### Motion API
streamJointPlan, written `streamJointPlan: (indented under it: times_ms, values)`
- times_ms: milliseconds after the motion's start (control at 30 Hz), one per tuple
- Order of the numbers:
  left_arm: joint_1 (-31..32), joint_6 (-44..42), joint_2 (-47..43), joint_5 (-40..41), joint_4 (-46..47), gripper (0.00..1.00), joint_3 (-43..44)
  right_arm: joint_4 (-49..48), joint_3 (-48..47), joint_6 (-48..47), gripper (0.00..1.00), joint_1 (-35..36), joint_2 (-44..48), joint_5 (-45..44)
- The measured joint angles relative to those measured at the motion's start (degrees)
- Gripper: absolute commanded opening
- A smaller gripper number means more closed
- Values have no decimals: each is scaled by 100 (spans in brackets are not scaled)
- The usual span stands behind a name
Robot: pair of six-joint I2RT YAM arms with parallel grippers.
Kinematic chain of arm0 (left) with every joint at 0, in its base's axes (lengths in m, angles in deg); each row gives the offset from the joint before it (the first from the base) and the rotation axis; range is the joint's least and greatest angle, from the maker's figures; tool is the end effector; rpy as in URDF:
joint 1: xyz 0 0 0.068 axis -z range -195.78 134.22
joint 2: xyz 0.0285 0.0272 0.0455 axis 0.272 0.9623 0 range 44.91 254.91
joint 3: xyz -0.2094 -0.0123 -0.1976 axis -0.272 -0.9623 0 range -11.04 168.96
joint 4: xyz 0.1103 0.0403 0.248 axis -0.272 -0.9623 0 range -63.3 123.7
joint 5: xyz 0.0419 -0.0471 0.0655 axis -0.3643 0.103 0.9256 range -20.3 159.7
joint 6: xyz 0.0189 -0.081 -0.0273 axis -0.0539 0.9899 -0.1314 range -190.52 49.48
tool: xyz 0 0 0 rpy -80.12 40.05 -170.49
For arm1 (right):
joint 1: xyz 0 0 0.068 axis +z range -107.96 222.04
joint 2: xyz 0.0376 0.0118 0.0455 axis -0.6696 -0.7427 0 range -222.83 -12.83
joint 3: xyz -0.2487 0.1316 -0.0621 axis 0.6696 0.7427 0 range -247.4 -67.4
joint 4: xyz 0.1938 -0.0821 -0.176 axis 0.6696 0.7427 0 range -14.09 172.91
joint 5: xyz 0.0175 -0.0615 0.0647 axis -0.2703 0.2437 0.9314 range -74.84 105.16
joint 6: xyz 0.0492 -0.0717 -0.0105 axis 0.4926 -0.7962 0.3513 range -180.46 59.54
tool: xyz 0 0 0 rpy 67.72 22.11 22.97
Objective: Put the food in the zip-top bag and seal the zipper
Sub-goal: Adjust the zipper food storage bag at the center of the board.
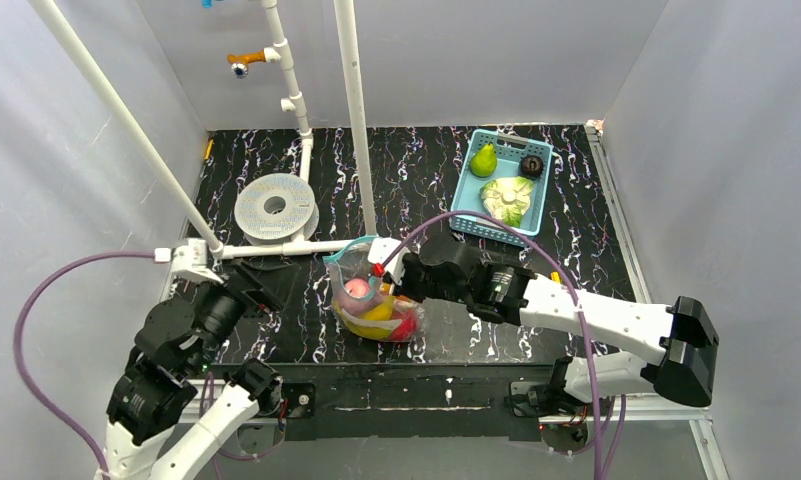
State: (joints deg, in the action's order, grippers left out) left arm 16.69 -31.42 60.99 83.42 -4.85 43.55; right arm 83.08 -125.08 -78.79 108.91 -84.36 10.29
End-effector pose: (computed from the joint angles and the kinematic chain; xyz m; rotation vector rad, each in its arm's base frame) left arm 0.0652 -0.0197 0.3989 -0.2873 1.6019 -0.7864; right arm 0.1389 0.3085 0.3210 -1.2882 1.4857 0.4790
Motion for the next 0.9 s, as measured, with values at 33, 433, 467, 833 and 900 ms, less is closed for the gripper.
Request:
streamJointPlan:
  times_ms: [33, 433, 467, 833, 900]
  values:
    - [0, -324, 89, -350, 135, 86, -48, 70, 90, 12, 1, -13, -29, 140]
    - [0, -3019, 1897, -3288, 1316, 91, -349, 367, 121, -16, 1, -107, 264, 697]
    - [0, -3189, 1903, -3470, 1520, 90, -465, 379, 121, -9, 1, -118, 292, 712]
    - [2, -3283, 2698, -4948, 2496, 75, -747, 476, 121, 159, 1, -142, 694, 798]
    - [2, -3150, 2806, -4979, 2528, 69, -783, 478, 121, 171, 1, -157, 724, 805]
